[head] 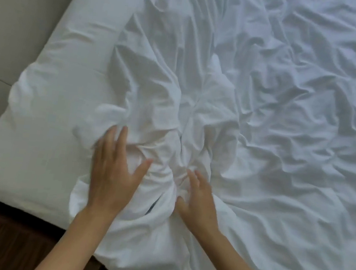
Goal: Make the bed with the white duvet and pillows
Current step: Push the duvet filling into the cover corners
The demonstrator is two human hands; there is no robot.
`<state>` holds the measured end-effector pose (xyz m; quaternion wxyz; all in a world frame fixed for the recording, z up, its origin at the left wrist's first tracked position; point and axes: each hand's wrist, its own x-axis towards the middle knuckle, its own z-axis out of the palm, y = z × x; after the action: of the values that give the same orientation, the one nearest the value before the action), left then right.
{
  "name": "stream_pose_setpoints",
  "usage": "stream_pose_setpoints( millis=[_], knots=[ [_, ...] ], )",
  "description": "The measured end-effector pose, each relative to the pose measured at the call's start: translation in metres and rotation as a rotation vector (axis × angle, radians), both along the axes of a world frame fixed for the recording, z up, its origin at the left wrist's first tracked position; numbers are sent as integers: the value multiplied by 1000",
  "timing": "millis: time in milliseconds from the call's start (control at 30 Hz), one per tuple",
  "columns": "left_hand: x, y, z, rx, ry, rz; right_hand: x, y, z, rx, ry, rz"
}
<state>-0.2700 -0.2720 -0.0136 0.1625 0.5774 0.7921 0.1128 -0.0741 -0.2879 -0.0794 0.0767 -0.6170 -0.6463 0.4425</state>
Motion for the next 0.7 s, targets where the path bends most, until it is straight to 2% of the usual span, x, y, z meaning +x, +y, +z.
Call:
stream_pose_setpoints(
  millis=[67,133,167,233,333,467,533,633,700],
  knots=[
    [-16,-2,-3,122,113,119,-2,7,5,183,57,-138],
    [-29,0,-1,75,72,272,-16,20,17,333,107,-225],
    [-32,2,0,27,8,332,-28,28,25,343,152,-254],
    [-28,0,5,-62,-87,372,-58,49,46,194,264,-261],
    [-11,-24,9,-241,-122,299,-104,69,53,-68,359,-262],
    [-6,-62,3,-343,-88,258,-142,68,34,-99,114,-241],
    [-14,-68,6,-378,-200,266,-145,66,29,-123,95,-305],
    [-27,-80,30,-212,-392,362,-149,63,60,-138,254,-446],
    [-41,-105,58,-19,-468,497,-158,57,95,-154,485,-528]
  ],
)
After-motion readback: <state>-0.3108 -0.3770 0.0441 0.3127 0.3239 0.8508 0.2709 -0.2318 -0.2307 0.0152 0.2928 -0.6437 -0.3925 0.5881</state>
